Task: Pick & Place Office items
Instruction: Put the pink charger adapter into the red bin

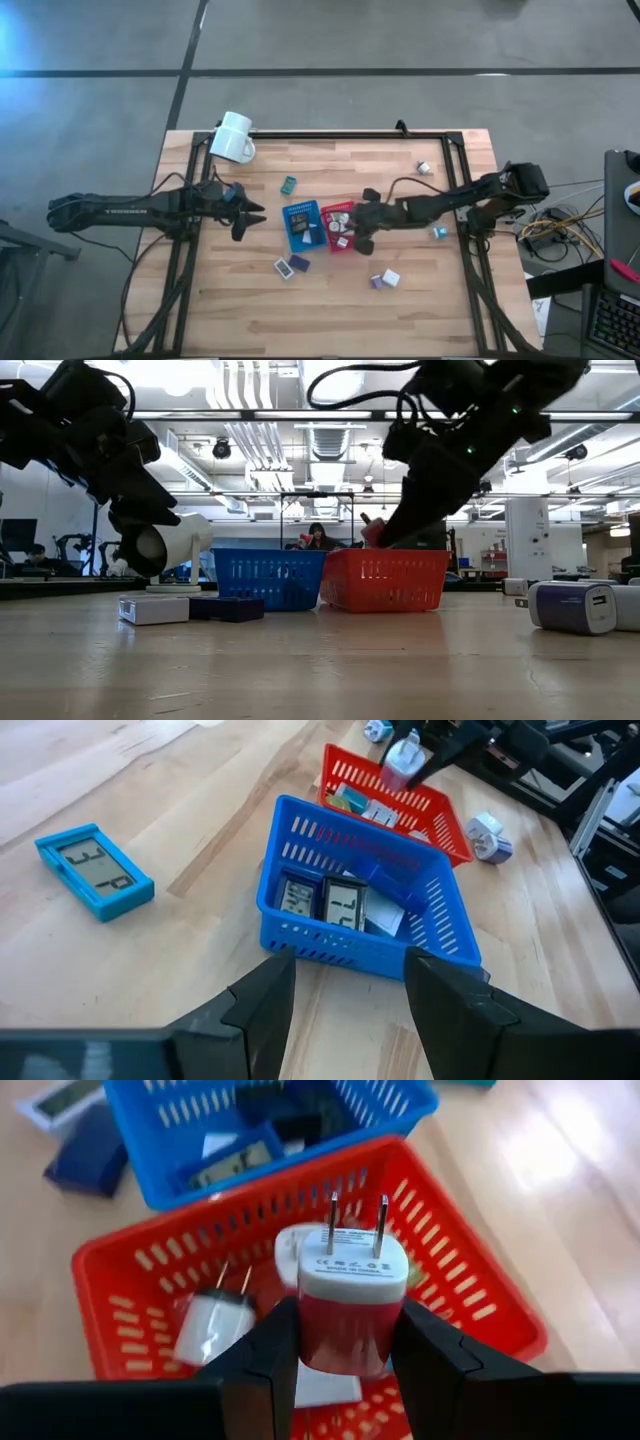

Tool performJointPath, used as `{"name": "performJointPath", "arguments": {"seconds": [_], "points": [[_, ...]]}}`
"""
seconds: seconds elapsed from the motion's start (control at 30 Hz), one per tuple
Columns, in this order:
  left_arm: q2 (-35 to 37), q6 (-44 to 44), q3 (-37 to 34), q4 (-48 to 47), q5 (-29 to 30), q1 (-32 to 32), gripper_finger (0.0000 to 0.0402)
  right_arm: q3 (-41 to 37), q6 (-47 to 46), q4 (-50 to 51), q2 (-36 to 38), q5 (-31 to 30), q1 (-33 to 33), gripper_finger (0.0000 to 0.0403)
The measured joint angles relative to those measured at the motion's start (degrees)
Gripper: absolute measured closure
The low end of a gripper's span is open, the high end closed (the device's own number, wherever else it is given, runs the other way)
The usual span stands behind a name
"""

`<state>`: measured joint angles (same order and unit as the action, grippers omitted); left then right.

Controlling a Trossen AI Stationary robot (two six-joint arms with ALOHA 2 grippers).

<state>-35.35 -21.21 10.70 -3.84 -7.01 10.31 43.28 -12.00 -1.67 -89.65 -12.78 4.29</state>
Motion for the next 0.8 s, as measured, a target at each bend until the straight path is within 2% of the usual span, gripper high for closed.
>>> {"name": "performJointPath", "arguments": {"seconds": [0.23,0.5,0.8], "points": [[0.01,0.0,-0.01,-0.17,0.0,0.0,0.0209,6.75,-0.42,11.4,-0.08,3.47,-0.08,0.0286],[0.02,-0.26,0.0,-0.26,0.0,0.0,0.0209,12.48,-5.02,23.47,-1.59,8.97,-0.08,0.0286],[0.02,-0.41,0.0,-0.43,-0.15,-0.02,0.0209,17.61,-5.61,27.49,-9.06,15.22,-1.1,0.0286]]}}
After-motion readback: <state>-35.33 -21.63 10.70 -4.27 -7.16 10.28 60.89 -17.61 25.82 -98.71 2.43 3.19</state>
